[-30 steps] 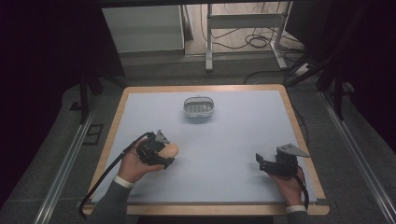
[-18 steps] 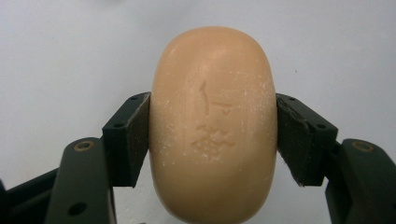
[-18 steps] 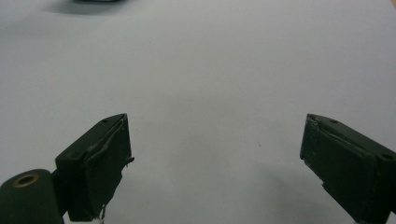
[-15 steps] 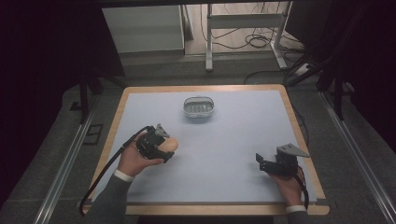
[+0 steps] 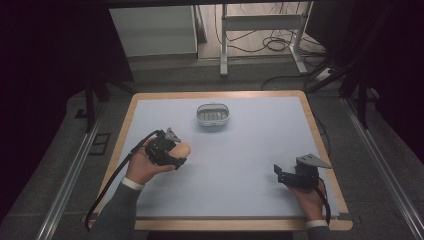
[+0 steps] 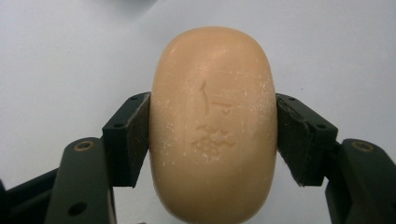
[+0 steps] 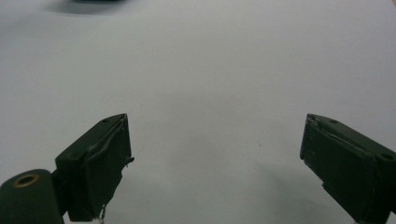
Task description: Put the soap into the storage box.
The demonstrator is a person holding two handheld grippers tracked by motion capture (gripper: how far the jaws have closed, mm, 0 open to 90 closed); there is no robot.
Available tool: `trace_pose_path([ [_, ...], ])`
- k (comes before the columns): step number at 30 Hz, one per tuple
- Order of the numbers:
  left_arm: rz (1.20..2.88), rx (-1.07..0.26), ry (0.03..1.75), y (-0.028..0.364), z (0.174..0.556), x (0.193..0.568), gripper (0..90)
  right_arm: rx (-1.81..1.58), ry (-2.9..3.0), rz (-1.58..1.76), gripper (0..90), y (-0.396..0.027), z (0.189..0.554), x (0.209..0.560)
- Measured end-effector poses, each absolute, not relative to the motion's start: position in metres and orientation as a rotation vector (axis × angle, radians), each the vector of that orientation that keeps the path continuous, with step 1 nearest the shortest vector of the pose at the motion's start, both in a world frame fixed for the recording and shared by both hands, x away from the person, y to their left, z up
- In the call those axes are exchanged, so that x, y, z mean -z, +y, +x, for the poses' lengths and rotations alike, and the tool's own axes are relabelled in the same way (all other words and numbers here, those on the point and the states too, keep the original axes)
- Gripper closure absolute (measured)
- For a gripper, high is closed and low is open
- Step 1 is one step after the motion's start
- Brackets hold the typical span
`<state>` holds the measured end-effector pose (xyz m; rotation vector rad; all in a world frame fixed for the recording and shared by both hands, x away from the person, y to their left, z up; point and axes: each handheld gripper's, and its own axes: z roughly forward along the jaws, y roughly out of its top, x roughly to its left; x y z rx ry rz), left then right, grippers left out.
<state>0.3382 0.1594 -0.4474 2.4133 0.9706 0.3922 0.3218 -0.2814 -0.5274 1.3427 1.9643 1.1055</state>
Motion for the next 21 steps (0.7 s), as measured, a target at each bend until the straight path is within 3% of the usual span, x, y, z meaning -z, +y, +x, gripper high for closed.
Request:
trace_pose_path([
  [21,2.411,-0.395,0.968,0.1567,0.3469,0.4446,32.7,-1.104,1.968,1.341,8.7,-0.2813,0.3220,0.5275],
])
